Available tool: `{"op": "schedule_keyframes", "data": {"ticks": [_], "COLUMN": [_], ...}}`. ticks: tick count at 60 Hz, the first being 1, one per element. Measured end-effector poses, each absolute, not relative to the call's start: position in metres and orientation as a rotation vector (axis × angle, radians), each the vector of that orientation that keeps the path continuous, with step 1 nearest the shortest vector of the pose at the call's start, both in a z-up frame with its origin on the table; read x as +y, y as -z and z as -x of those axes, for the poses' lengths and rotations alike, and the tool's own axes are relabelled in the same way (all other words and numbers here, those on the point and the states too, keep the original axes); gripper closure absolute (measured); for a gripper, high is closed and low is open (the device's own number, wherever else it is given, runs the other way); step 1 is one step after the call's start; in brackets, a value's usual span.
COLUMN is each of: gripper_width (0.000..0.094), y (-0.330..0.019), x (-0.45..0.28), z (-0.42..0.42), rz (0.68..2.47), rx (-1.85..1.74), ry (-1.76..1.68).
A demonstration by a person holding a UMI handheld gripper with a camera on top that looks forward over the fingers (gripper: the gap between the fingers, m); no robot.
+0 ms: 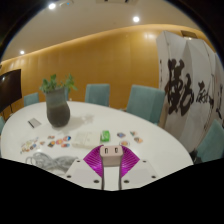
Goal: Unplug charger
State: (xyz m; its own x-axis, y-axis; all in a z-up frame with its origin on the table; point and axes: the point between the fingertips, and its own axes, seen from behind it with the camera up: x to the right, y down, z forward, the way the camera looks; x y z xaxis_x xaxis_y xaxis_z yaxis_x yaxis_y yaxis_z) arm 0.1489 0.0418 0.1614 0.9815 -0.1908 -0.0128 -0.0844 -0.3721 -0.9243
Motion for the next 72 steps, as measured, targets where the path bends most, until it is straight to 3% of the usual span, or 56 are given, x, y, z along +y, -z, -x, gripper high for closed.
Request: {"op": "schedule_keyframes", "data": {"ticks": [8, 18, 31, 47, 72], "gripper_width": [0.0699, 0.0585, 0.0049, 0.0064, 0.0069], "y": [-0.049, -0.004, -0.045, -0.111, -0.14], "x": [0.001, -0.025, -0.046, -0.132, -0.21], "z": [-0.18, -0.192, -0.191, -0.16, -0.156], "rz": [2.185, 2.283, 2.218, 2.186, 2.171], "rx": [0.231, 0.306, 0.257, 0.192, 0.185], "ry": [0.166, 0.149, 0.18, 0.19, 0.26]}}
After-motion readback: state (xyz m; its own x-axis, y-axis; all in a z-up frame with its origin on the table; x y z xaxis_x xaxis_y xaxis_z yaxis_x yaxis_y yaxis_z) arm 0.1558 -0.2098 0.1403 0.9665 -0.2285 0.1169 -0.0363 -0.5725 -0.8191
